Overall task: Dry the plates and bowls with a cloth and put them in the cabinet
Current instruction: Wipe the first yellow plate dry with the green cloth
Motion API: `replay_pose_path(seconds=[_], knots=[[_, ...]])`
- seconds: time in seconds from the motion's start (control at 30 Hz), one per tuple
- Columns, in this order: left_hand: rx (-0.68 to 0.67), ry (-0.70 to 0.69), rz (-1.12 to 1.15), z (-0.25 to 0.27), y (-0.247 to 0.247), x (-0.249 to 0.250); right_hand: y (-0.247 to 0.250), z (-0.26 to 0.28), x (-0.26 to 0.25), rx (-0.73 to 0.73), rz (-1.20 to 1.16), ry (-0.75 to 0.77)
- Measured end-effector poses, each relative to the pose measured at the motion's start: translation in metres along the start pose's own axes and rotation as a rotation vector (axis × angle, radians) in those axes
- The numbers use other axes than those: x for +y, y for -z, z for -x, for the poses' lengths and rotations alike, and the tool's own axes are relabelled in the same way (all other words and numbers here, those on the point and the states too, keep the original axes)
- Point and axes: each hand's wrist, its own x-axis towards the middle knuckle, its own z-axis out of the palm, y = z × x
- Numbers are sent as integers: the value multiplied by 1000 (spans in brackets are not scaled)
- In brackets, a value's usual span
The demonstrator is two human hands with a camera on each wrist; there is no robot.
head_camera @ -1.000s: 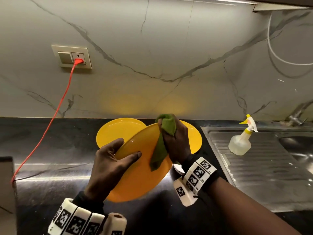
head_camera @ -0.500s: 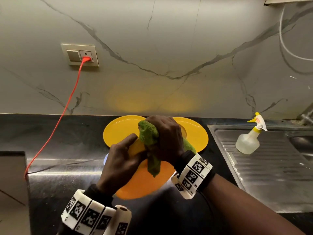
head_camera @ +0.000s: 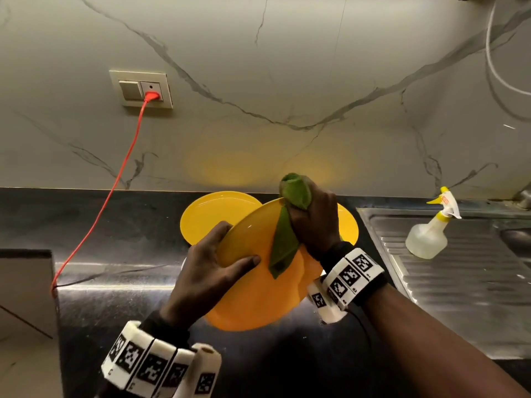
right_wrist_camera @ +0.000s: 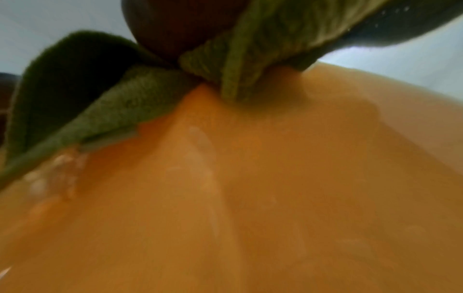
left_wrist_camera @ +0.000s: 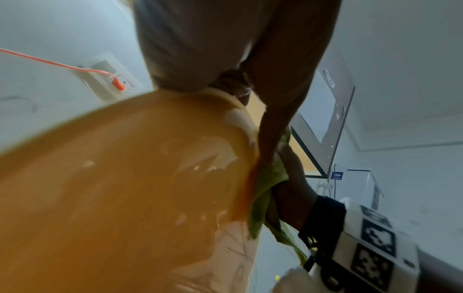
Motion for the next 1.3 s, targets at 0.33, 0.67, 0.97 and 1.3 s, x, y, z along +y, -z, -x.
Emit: replay_pose_path(seconds=[0.33, 0.67, 0.97, 1.3], knots=[[95, -120, 56, -8, -5, 4, -8, -7, -23, -121, 58, 214], [122, 47, 80, 6, -8, 1, -1, -3, 7, 40, -13, -72], [80, -172, -72, -20, -8, 7, -11, 1, -41, -102, 101, 424], [143, -101, 88, 2, 0, 1, -2, 0, 14, 132, -183, -167]])
